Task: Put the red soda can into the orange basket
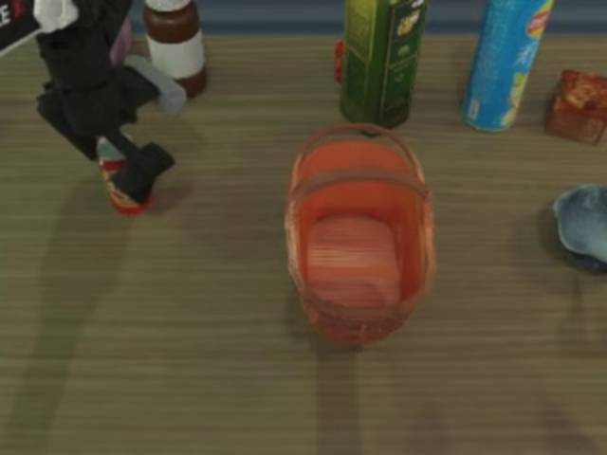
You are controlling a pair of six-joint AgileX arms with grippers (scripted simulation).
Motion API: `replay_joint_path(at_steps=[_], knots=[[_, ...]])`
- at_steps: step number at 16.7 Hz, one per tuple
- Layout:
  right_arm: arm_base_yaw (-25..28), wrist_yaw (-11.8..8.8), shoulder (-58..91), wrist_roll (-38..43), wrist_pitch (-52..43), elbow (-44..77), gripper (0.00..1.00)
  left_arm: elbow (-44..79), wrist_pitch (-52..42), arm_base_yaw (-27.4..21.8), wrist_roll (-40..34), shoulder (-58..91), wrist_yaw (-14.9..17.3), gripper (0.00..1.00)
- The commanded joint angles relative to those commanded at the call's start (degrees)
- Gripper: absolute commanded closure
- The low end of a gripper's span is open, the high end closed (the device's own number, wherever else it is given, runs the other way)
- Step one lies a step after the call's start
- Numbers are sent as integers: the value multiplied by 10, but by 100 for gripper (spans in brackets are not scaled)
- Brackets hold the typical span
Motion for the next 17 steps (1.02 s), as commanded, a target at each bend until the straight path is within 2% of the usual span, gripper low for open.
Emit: replay_joint_path(at_steps=[3, 16, 17], knots=[[0, 0, 0, 0, 0, 0, 0, 0, 0, 0, 0, 0, 0, 0], [0, 0, 0, 0, 0, 0, 0, 0, 0, 0, 0, 0, 0, 98], [0, 0, 0, 0, 0, 0, 0, 0, 0, 0, 0, 0, 0, 100]])
